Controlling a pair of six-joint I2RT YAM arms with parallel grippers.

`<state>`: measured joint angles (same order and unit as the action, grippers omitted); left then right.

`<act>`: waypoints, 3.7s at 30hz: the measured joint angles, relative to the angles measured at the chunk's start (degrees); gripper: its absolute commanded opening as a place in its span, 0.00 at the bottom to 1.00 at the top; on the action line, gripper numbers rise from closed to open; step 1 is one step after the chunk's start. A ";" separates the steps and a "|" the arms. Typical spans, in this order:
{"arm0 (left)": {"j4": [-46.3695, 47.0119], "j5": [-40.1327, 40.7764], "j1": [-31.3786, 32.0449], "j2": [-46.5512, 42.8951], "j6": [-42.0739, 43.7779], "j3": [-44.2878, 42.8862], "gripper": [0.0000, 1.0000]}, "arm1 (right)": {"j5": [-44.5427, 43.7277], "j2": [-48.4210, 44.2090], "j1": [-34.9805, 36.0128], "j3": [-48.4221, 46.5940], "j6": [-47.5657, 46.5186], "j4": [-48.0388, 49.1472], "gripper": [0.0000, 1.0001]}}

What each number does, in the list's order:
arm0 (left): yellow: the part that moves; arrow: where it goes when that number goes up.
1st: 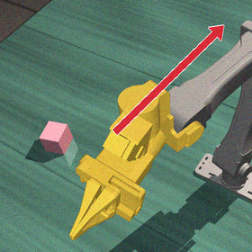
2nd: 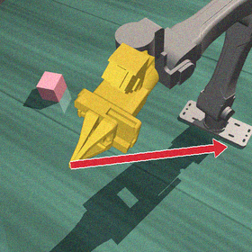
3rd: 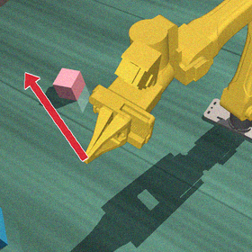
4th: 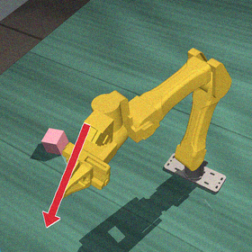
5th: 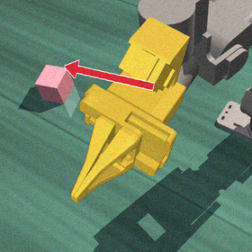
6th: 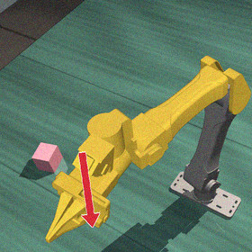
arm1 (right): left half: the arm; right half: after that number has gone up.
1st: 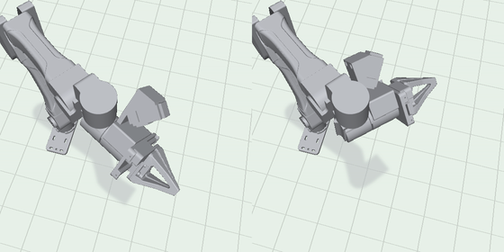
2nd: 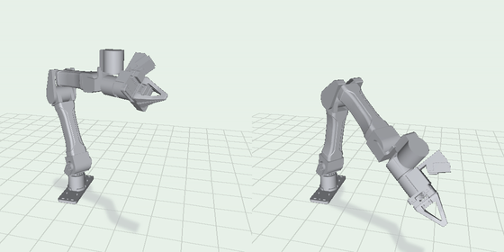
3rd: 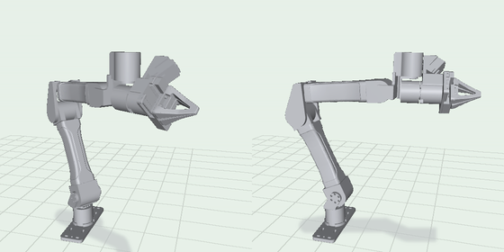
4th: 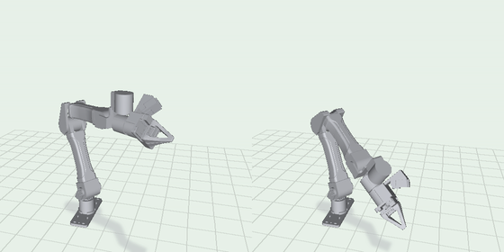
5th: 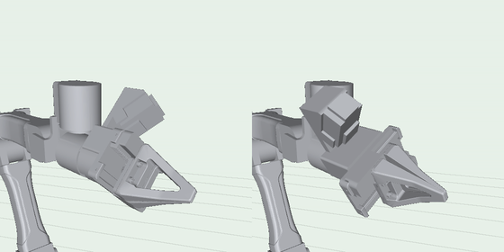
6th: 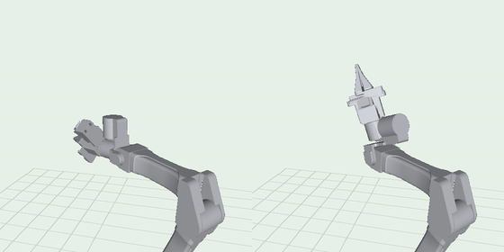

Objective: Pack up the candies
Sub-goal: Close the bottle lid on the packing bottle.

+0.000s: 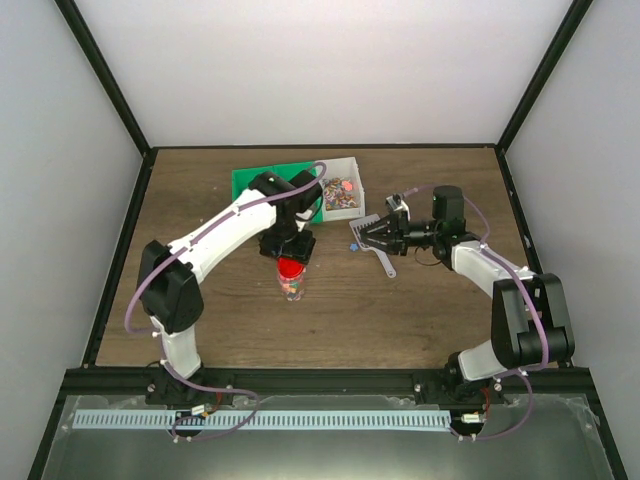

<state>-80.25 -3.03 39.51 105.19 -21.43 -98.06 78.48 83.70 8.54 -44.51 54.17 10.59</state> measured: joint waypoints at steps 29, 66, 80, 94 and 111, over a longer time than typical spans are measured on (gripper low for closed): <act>0.11 0.33 1.01 0.17 0.66 1.31 0.68 | 0.81 0.00 -1.22 -0.55 -2.12 -2.47 0.31; -0.28 -1.62 1.01 -1.88 0.68 3.19 0.67 | 0.81 0.66 -1.22 -0.66 -3.13 -3.15 0.31; -0.44 -0.44 1.01 -1.86 0.68 4.44 0.68 | 0.81 0.76 -1.22 -0.66 -3.82 -4.20 0.31; -0.39 -0.81 1.05 -1.20 0.70 1.22 0.67 | 0.81 0.76 -1.22 -0.66 -4.22 -4.90 0.31; -0.48 -1.03 1.33 -1.11 0.72 2.89 0.67 | 0.81 0.76 -1.22 -0.66 -4.24 -5.05 0.31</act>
<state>-80.73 -4.05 40.84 104.07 -20.71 -95.18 79.29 84.47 7.31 -45.17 49.93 5.54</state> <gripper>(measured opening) 0.672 0.309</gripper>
